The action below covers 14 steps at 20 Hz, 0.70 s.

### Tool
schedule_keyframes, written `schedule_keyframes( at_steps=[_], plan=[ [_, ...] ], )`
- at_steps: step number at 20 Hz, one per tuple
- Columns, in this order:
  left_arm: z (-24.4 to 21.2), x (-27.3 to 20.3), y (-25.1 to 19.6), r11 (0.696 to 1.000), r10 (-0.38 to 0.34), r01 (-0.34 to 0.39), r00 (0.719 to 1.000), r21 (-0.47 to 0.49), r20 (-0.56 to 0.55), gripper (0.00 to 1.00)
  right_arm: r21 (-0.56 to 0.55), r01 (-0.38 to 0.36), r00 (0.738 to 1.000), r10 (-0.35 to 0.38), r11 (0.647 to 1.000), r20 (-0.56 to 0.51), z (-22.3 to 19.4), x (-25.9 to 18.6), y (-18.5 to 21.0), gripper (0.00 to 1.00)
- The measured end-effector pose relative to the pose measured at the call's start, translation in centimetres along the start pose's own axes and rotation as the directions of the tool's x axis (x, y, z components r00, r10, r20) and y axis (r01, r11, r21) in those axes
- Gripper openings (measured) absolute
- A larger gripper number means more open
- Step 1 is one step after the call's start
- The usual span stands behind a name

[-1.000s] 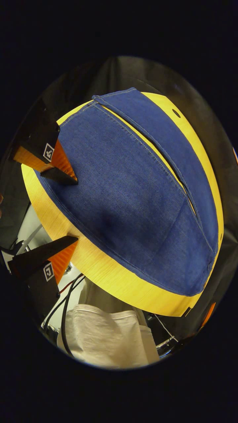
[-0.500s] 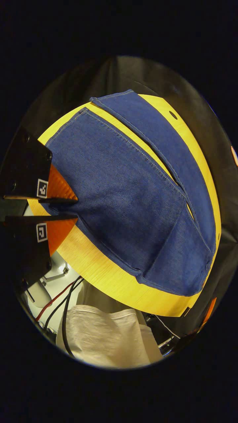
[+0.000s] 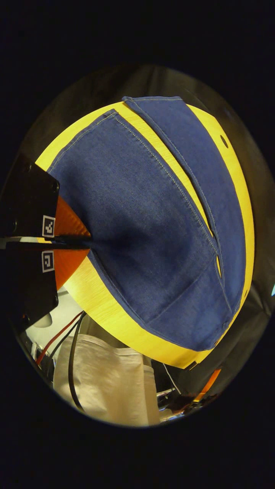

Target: Grasp the waist and the cuffs of the jeans and fold them to make the two legs overlap; first hold the waist and fold one-third of the jeans toward the cuffs, then hold the cuffs and fold the remaining one-third in the same direction to finish folding.

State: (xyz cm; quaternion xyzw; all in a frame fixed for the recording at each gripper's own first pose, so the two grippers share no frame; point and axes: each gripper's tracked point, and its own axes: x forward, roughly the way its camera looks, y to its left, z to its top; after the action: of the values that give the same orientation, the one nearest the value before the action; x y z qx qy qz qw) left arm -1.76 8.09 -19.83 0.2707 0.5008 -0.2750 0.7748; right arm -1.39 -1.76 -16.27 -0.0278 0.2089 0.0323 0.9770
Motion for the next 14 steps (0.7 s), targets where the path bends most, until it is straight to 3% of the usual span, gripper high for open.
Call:
schedule_keyframes(
  at_steps=[3,7,14],
  plan=[
    [0.0,0.1,0.0,1.000,0.004,-0.004,1.000,-0.024,-0.010,0.00,-0.093,-0.005,0.998,-0.001,0.996,-0.067,-1.4,1.2,-2.8,0.99],
    [0.1,0.2,0.2,0.998,0.040,-0.042,0.998,-0.043,-0.038,0.00,-0.173,-0.085,0.975,0.046,0.981,-0.219,-5.2,3.5,-6.2,1.00],
    [0.4,0.3,0.4,0.992,0.103,-0.110,0.990,-0.062,-0.095,0.00,-0.329,-0.298,0.850,0.093,0.896,-0.518,-12.8,4.9,-11.2,1.00]
  ],
)
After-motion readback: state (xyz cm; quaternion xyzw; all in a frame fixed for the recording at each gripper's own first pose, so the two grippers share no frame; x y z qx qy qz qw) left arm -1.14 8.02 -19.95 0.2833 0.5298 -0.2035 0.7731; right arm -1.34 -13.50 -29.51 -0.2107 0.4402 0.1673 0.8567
